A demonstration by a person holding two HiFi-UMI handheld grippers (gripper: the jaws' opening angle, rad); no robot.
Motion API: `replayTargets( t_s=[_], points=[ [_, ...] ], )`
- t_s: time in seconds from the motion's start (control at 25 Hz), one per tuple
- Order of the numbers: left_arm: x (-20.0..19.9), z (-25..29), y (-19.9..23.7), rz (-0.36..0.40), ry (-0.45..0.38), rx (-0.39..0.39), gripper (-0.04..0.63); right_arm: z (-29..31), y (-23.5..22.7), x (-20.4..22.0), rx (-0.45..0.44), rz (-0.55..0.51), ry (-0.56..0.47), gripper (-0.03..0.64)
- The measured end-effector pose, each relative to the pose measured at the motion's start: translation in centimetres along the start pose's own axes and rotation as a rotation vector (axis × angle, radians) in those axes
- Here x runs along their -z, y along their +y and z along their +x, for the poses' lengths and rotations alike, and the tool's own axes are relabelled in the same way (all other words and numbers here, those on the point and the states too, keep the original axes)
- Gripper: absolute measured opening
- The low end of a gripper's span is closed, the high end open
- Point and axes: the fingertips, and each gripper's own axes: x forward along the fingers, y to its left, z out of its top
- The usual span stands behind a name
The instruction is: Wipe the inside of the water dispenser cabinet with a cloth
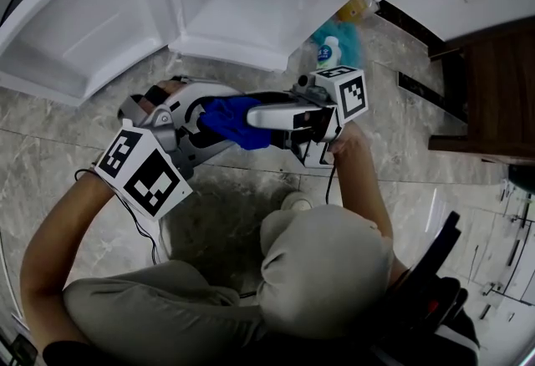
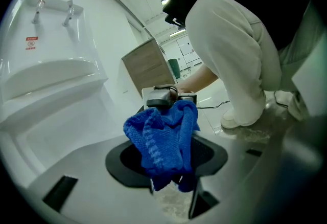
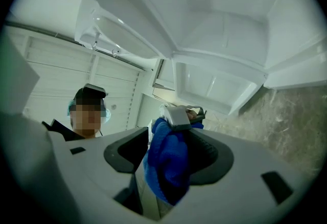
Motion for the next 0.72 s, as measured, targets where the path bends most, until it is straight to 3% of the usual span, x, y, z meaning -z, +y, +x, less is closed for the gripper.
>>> replayTargets(
  t_s=[0.12, 0.28, 0.44, 0.56, 0.72],
  points=[
    [-0.3, 0.0, 0.1, 0.048, -0.004, -0.014, 0.199, -0.6, -0.1, -0.5, -0.006, 0.008, -0.026, 0.215],
    [0.6, -0.4, 0.8, 0.102, 0.026, -0.041, 0.169, -2.3, -1.6, -1.1, 0.119, -0.036, -0.042, 0.215],
    [1.5, -0.9, 2.7, -0.02, -0.009, -0.083, 0.15, -3.8, -1.9, -1.9, 0.178, -0.061, -0.085, 0.215],
    [2.6, -0.6, 4.6, -0.111, -0.017, -0.115, 0.146, -5.8, -2.0, -3.5, 0.233, -0.043, -0.2, 0.213],
    [5.3, 1.6, 7.2, -0.203, 0.041, -0.123, 0.143, -9.1, -1.6, -5.5, 0.292, -0.07, -0.333, 0.212]
  ],
)
